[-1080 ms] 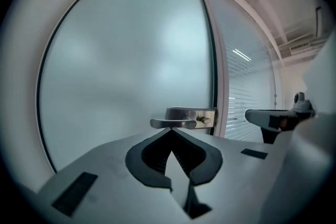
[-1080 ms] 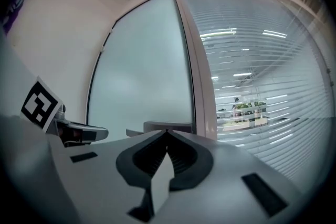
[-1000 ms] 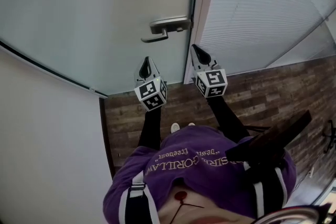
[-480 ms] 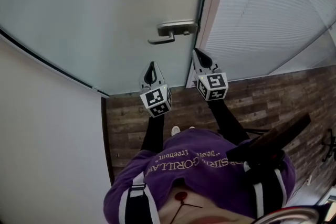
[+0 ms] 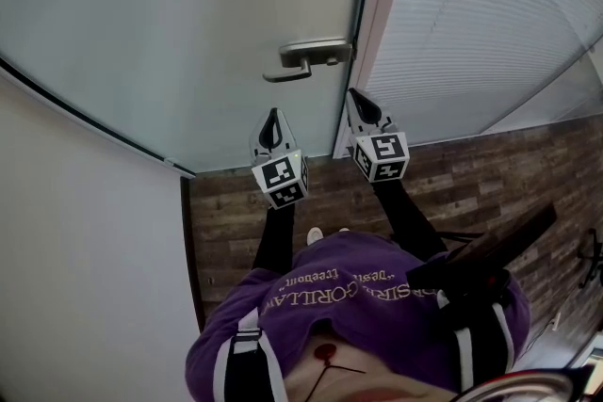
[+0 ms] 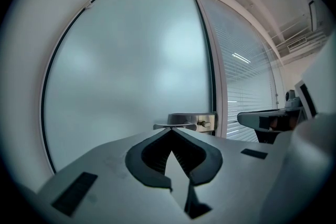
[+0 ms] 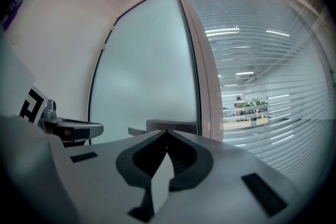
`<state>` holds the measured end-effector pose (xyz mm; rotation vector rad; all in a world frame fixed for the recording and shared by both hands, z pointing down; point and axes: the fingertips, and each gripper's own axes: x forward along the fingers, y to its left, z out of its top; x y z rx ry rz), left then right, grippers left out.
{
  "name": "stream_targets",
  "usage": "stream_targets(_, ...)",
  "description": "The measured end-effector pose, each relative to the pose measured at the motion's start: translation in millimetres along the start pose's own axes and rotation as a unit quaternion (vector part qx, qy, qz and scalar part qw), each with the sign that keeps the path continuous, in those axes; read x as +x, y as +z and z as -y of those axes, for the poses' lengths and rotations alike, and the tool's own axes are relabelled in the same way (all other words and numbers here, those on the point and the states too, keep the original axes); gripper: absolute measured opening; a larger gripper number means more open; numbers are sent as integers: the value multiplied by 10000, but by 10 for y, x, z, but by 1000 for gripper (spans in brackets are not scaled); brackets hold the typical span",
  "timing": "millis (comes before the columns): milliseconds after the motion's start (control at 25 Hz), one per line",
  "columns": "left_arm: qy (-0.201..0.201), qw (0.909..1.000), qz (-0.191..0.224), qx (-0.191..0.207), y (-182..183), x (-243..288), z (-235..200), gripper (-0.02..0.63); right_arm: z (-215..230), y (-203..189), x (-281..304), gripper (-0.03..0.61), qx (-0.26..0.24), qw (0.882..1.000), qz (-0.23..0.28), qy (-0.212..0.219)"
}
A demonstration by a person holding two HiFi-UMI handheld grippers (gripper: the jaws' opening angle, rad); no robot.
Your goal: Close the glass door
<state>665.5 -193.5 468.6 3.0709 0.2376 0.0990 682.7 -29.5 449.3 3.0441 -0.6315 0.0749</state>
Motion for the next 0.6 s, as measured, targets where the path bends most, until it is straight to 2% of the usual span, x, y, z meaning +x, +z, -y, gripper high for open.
stream_targets(600, -104, 9999, 89, 101, 108, 81, 58, 0, 65, 9, -19, -9, -49, 10000, -5, -53)
